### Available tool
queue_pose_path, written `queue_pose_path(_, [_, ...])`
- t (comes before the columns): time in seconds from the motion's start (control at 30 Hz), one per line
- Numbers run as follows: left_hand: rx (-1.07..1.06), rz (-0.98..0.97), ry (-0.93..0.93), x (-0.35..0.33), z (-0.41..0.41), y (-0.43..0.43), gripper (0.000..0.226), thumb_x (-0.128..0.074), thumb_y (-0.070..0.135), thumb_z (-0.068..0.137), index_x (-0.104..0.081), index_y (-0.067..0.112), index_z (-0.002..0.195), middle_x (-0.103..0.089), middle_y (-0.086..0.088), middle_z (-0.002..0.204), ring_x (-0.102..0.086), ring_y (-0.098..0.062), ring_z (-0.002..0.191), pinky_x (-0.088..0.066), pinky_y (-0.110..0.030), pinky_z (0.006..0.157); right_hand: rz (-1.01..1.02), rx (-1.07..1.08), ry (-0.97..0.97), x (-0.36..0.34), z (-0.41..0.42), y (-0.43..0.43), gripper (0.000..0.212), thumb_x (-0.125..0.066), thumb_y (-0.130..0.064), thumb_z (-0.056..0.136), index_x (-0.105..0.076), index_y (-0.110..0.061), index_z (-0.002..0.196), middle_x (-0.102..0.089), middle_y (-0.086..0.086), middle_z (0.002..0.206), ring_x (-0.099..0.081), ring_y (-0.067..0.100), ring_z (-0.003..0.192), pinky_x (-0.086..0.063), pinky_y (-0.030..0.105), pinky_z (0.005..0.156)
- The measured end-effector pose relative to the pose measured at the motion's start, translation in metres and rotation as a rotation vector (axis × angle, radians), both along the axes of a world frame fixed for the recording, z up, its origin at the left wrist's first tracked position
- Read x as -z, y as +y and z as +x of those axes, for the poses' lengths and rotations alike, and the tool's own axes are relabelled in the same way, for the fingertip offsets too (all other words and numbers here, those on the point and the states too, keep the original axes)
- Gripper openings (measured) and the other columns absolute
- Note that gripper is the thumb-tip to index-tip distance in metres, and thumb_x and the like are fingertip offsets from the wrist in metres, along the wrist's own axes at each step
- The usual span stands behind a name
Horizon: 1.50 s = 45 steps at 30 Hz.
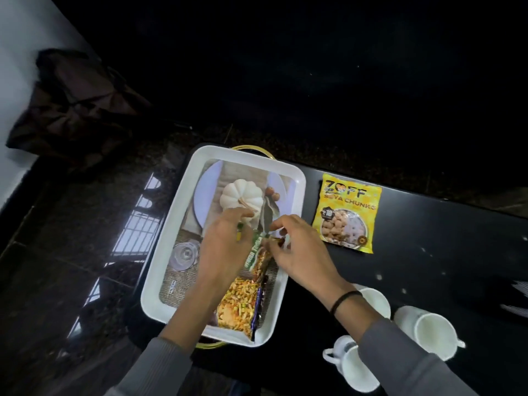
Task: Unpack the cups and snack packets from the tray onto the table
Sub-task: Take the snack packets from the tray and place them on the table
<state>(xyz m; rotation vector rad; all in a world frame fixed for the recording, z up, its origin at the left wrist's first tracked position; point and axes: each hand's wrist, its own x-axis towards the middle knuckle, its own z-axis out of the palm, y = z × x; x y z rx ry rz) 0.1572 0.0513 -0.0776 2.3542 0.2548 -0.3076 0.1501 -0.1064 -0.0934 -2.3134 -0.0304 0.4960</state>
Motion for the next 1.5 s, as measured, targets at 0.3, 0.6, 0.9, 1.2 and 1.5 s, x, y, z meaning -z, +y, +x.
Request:
queue_pose_path(0.3, [-0.358,-0.026,0.24,0.013,-0.03,0.052,0.023,-0.06,0.032,0.099,-0.052,0.014,0.11,-0.059,-0.01,0.116,-0.059,-0.028,0.106,-0.051,-0.049,0.094,-0.32,-0.214,-0.021,0.015,-0.008,0.041,0.07,-0.068,-0.059,0.087,-0.041,-0.023,0.14,-0.059,0.0,0.134,-0.052,0.025,0.124,-0.033,0.043,0.102])
queue_pose_path(0.6, [-0.47,-0.414,0.254,0.008,-0.025,0.044,0.044,-0.063,0.053,0.094,-0.055,0.022,0.124,-0.068,0.01,0.105,-0.059,0.003,0.091,-0.043,-0.022,0.073,-0.112,-0.019,-0.038,-0.003,0.003,0.041,0.065,-0.076,-0.043,0.08,-0.049,-0.026,0.137,-0.062,0.0,0.131,-0.059,0.024,0.115,-0.048,0.037,0.098])
queue_pose_path(0.9, [-0.449,-0.989,0.178,-0.016,-0.006,0.014,0.053,-0.087,0.026,0.075,-0.067,0.012,0.122,-0.08,-0.006,0.108,-0.077,-0.024,0.099,-0.062,-0.026,0.072,0.255,0.148,0.047,-0.026,-0.01,0.019,0.081,-0.087,-0.054,0.072,-0.044,-0.037,0.138,-0.068,-0.018,0.117,-0.067,-0.006,0.102,-0.055,0.012,0.083])
queue_pose_path(1.2, [-0.115,-1.046,0.291,-0.027,0.014,-0.028,0.034,-0.087,0.03,0.077,-0.074,0.026,0.109,-0.077,-0.007,0.116,-0.073,-0.022,0.109,-0.06,-0.027,0.086,0.489,0.326,0.206,-0.038,-0.006,-0.053,0.06,-0.089,-0.049,0.073,-0.064,-0.025,0.122,-0.076,-0.007,0.114,-0.07,0.01,0.111,-0.055,0.039,0.103])
queue_pose_path(1.5, [-0.19,-0.747,0.619,-0.026,0.013,-0.109,0.043,-0.079,0.04,0.086,-0.078,-0.002,0.099,-0.08,-0.016,0.089,-0.076,-0.02,0.073,-0.064,-0.032,0.061,0.591,0.674,0.53,-0.034,-0.021,-0.114,0.054,-0.079,-0.059,0.078,-0.077,-0.016,0.112,-0.082,0.0,0.101,-0.077,0.019,0.097,-0.057,0.034,0.088])
